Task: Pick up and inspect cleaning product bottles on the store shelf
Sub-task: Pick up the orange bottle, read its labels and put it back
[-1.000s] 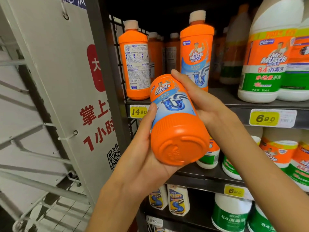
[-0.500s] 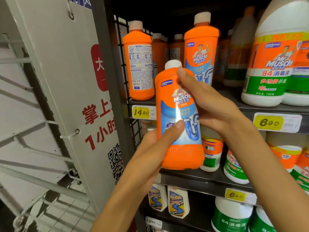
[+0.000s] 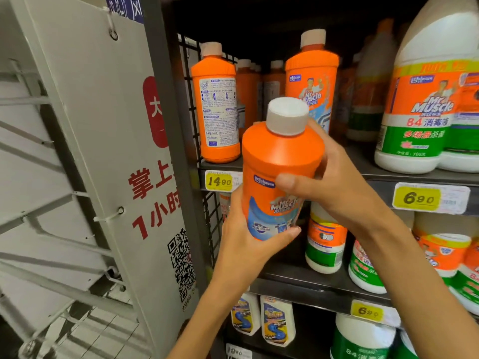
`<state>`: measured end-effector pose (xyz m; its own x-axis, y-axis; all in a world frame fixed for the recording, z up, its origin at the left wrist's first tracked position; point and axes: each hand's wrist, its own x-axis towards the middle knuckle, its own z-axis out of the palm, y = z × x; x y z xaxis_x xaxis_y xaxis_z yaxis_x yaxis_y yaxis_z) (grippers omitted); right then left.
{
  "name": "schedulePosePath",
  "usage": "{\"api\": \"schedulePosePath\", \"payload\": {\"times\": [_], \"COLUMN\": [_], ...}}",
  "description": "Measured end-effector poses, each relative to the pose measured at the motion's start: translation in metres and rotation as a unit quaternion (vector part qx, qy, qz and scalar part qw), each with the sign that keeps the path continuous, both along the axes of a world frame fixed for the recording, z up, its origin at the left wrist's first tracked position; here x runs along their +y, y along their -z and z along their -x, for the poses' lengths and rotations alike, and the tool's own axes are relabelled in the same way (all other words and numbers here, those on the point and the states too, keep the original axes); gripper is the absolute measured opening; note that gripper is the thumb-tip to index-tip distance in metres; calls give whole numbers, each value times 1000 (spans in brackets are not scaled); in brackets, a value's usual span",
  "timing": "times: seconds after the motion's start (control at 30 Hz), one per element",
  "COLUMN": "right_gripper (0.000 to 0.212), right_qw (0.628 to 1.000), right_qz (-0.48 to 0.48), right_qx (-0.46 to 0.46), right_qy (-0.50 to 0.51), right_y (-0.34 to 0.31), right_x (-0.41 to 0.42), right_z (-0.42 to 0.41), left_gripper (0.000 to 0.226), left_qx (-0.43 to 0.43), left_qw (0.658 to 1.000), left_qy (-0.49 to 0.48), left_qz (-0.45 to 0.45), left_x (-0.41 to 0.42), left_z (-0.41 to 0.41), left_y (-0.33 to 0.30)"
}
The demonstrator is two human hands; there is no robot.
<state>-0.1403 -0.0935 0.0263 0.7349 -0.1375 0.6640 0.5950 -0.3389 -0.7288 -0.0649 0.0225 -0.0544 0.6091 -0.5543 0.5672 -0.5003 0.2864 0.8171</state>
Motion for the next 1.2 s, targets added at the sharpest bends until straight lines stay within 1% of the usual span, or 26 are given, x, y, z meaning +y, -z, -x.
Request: {"api": "schedulePosePath", "payload": {"times": [0.1,0.17,0.3,0.37,0.43,0.5,0.53,0.57,0.6,0.63,0.67,0.7,0.73,0.77,0.87,0.9,0.97,1.03,1.1,1.13,1.17,1.2], "right_gripper": [71,69,67,72,70,61,59,58,52,36,19,16,19,20,27,24,21,21,21,21,21,19], "right_qw": [1000,999,999,996,990,979,970,963,958,960,963,966,968,970,967,967,967,963,959,958,959,962], "right_qz": [26,33,-26,-84,-135,-173,-197,-213,-222,-220,-221,-218,-221,-224,-249,-247,-243,-248,-256,-260,-257,-249], "right_qx": [4,-11,-36,-17,16,60,86,107,121,121,115,101,91,78,57,58,77,94,98,99,95,89], "right_qy": [1,12,14,5,-32,-92,-114,-128,-131,-122,-107,-93,-71,-49,0,2,-17,-44,-65,-74,-77,-71], "right_y": [4,6,7,4,-1,-6,-8,-9,-9,-8,-10,-11,-12,-12,-14,-14,-17,-20,-18,-17,-16,-16], "right_x": [3,5,5,6,4,1,2,1,2,2,4,4,5,5,7,6,5,3,1,2,2,3], "right_z": [5,6,2,-3,-8,-13,-15,-17,-18,-20,-20,-20,-19,-20,-22,-24,-25,-23,-22,-21,-21,-21], "left_gripper": [85,86,86,82,68,42,33,31,35,46,65,82,91,91,65,62,67,67,73,76,77,75], "left_qx": [-20,-31,-35,-11,14,33,53,77,98,111,126,148,169,185,224,243,302,361,407,419,420,409], "left_qw": [1000,999,999,1000,999,996,991,984,978,973,970,968,965,963,958,954,933,901,865,854,852,858], "left_qy": [-7,-5,3,14,36,83,117,149,176,193,198,195,194,192,177,175,189,232,292,307,312,308], "left_qz": [-6,-16,-22,-15,-9,-27,-41,-53,-61,-64,-62,-59,-51,-36,9,25,49,60,44,36,35,38], "left_x": [1,2,6,8,11,16,18,21,23,24,24,22,21,20,15,13,9,8,10,10,10,9], "left_z": [-7,-10,-10,-8,-7,-7,-7,-5,-4,-3,-2,-2,-3,-3,0,2,3,2,1,2,2,2], "left_y": [2,1,0,-2,-5,-6,-7,-7,-6,-5,-4,-4,-4,-5,-8,-8,-9,-9,-12,-13,-13,-12]}}
